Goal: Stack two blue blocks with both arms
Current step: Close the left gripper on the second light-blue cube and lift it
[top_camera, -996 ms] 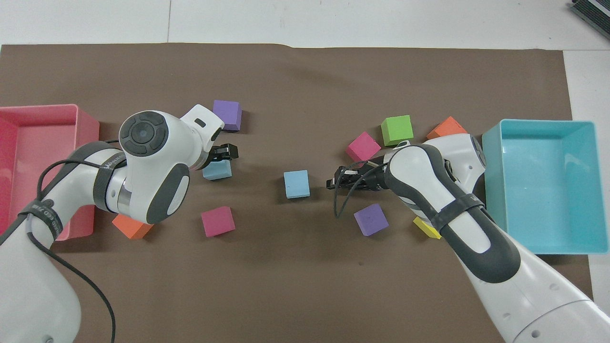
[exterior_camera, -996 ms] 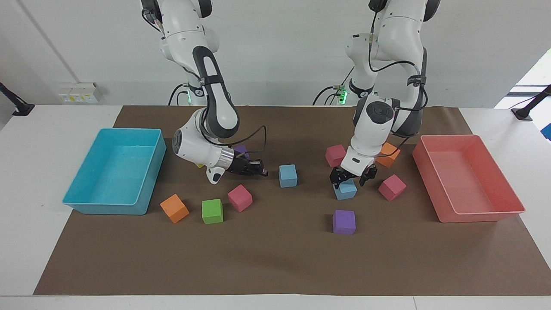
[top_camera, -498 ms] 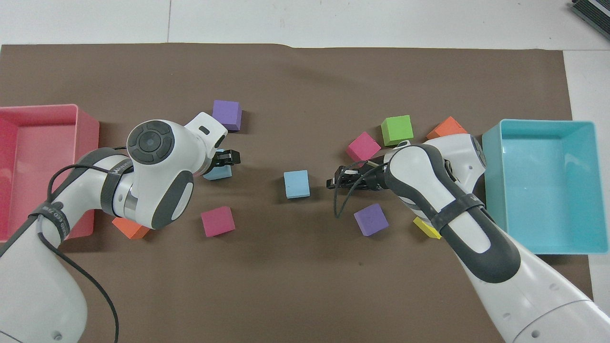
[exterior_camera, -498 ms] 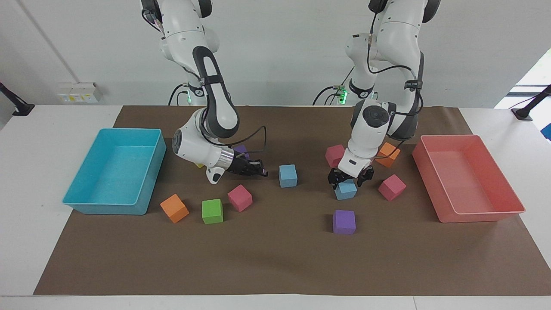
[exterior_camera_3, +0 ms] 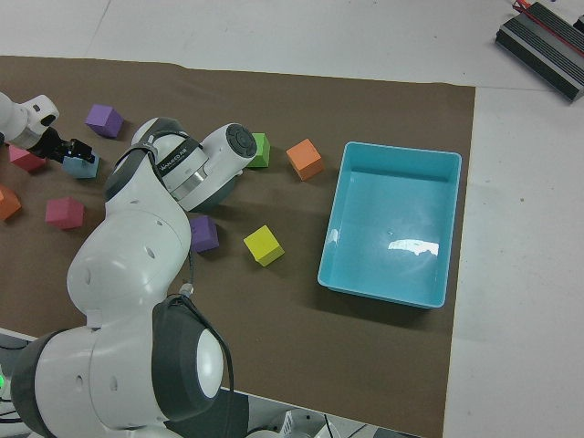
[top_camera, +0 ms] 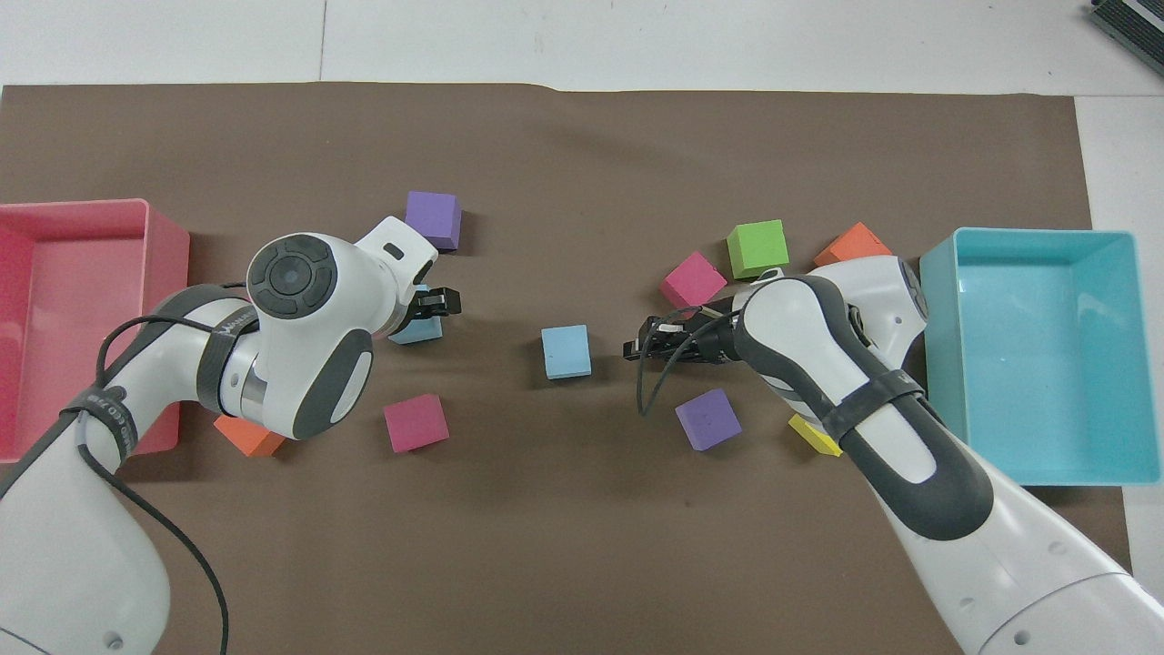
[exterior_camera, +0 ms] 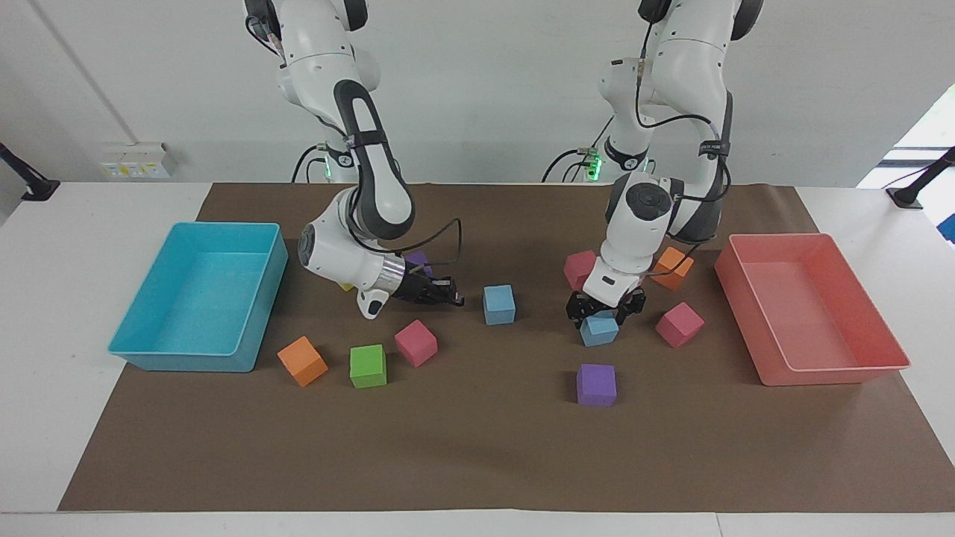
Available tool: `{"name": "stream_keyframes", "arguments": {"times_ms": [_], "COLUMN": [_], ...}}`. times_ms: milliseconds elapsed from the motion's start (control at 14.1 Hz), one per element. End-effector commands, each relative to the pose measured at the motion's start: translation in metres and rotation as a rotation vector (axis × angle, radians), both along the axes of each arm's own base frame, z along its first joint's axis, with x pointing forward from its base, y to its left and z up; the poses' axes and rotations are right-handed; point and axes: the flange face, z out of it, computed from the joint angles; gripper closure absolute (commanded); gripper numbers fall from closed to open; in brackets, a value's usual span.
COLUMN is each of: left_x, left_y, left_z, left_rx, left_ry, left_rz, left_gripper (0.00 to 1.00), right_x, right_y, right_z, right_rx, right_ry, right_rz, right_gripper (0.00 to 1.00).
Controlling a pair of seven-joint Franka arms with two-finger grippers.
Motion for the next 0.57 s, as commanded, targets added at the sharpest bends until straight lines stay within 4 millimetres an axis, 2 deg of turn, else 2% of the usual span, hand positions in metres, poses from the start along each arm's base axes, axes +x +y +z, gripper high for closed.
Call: {"name": "stream_keyframes", "arguments": {"times_ms": [0, 71, 142, 213, 498], "left_x": [-0.001, -0.0006, -0.0006, -0.0003, 0.003], "left_y": [0.005, 0.0059, 0.0059, 0.0067, 0.0091], "left_z": [-0.0038, -0.0038, -0.0038, -0.0039, 0.0008], "left_rx": [0.009, 0.009, 0.009, 0.01, 0.033], "left_ry": [-0.015, -0.015, -0.015, -0.015, -0.03], "left_rz": [0.009, 0.011, 0.011, 0.012, -0.006], "left_gripper": [0.23, 0.41, 0.49, 0.62, 0.88], "right_x": [-0.0025, -0.0025, -0.0025, -0.0025, -0.0025], "right_y": [-0.0005, -0.0005, -0.0005, -0.0005, -0.0005], "right_z": [-0.0023, -0.0023, -0.0023, -0.0023, -0.0023], "right_rx": [0.017, 0.017, 0.017, 0.017, 0.018], "right_ry": [-0.022, -0.022, -0.021, -0.021, -0.02], "right_rz": [-0.014, -0.014, -0.015, -0.015, -0.017], "right_gripper": [1.0, 1.0, 1.0, 1.0, 1.0]}}
